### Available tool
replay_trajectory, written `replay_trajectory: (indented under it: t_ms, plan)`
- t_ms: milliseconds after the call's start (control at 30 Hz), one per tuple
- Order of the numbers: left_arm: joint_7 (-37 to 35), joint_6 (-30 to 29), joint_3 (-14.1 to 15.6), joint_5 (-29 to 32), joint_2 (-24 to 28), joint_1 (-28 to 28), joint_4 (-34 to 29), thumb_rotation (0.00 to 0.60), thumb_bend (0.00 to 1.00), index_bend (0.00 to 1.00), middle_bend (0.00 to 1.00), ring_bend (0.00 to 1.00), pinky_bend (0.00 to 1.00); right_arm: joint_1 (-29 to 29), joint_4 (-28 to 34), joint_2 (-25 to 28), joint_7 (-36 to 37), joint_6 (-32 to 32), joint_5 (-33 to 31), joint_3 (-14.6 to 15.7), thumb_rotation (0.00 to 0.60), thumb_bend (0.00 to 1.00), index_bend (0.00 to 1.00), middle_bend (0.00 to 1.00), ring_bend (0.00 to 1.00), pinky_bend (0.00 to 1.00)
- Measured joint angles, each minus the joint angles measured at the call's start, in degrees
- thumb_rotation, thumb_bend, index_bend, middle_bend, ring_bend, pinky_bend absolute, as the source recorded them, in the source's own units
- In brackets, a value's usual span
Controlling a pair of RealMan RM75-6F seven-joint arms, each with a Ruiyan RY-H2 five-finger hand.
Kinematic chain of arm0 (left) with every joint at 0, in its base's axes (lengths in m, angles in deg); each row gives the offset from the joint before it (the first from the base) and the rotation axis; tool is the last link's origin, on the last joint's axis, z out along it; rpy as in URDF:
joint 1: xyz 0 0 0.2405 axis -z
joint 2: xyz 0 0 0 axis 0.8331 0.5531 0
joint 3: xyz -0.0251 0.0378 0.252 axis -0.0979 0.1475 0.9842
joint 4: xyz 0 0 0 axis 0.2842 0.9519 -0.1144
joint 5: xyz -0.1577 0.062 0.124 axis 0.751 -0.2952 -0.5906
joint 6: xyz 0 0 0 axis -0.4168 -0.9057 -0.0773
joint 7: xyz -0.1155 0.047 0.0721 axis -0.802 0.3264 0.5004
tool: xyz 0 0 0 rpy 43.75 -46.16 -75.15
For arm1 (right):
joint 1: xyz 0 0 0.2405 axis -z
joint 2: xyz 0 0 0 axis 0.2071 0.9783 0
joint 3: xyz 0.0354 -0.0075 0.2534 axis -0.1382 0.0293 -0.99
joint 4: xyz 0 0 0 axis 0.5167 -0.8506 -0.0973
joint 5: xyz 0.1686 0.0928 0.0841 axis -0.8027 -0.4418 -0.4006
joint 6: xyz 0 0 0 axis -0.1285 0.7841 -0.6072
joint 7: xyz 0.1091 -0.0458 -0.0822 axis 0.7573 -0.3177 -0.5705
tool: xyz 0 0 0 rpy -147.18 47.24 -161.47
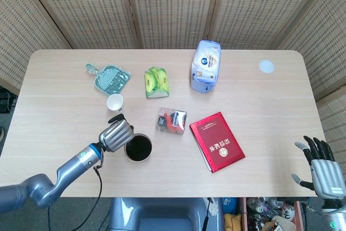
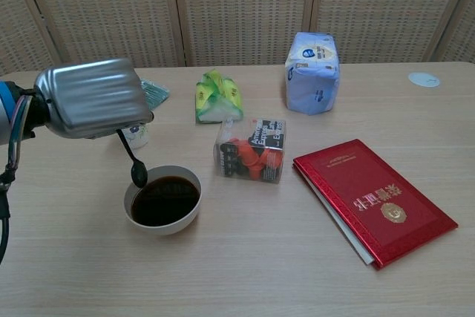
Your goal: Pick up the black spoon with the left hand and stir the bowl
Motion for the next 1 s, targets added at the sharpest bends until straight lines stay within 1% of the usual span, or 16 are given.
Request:
replay_trajectory:
  t_ms: [333,567,833,1000]
  plan:
    - [7.22,2.37,1.63,-0.75,-5.49,1.18,2.74,0.600,0.38,0.67,0.83,0.77,0.74,0.65,-1.07,-0.33,1.55,0.71,-0.10,0.11,0.600,0.13,0.23,0.17,0.07,0.11]
    - [11.06,3.82,1.95,1.16,-8.53,1.54,4.41,0.600,0.38,0.67,0.83,0.77,0.74,1.02,-2.03,-0.58,2.74,0.96,-0.25,0.15,0.600,0.13,0.23,0.17,0.07,0.11]
    - [13.80,4.38,0.04,3.99,-12.11,2.99,6.22,0.600,0.38,0.67,0.83,0.77,0.74,1.25,-2.83,-0.68,3.78,1.07,-0.34,0.08,0.600,0.13,0.23,0.17,0.07,0.11]
    - [14.51,4.72,-1.42,6.01,-14.19,4.29,8.58,0.600,0.38,0.67,0.83,0.77,0.74,1.48,-3.18,-0.72,4.25,1.01,-0.70,0.07,0.600,0.13,0.23,0.17,0.07,0.11]
